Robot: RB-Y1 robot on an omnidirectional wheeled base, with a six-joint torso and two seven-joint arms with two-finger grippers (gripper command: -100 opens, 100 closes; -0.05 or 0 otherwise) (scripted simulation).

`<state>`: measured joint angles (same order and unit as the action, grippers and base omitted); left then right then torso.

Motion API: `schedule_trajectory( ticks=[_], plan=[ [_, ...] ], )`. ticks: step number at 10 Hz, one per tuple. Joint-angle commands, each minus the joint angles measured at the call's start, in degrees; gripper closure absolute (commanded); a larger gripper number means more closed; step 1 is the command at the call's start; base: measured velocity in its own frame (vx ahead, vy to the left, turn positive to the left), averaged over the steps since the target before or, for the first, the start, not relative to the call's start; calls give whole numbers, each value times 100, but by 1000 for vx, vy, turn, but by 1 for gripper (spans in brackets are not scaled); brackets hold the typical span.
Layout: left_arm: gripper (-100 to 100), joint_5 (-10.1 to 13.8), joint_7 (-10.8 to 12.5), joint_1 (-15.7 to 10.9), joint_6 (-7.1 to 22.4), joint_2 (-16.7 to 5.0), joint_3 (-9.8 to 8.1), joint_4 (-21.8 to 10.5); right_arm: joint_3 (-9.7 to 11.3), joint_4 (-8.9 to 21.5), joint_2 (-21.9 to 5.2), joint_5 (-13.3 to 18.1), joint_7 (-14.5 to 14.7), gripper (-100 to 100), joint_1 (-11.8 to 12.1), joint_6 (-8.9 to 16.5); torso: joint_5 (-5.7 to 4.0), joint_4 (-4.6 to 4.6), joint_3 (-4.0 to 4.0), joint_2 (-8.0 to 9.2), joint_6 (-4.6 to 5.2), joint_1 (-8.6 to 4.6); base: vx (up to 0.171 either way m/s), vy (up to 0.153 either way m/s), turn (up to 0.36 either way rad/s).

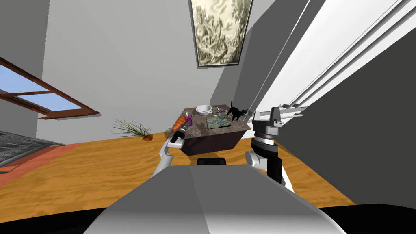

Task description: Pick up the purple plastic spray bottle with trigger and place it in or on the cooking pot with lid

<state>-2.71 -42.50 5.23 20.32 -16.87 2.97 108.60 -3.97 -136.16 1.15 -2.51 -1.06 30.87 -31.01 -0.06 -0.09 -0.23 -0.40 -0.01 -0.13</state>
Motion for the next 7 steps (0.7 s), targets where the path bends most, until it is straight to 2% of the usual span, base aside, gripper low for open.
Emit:
schedule_trajectory(
  ticks=[1, 7],
  plan=[
    [-100, -124, -271, -143, 169, -88, 60, -181, 0, 0, 0, 0, 0, 0, 0, 0, 0, 0, 0, 0, 0, 0, 72, -49, 54],
    [-100, -484, -950, -510, 460, -500, 261, -670, 0, 0, 0, 0, 0, 0, 0, 0, 4, -1, -1, -2, 0, 16, 78, -18, 34]
  ],
)
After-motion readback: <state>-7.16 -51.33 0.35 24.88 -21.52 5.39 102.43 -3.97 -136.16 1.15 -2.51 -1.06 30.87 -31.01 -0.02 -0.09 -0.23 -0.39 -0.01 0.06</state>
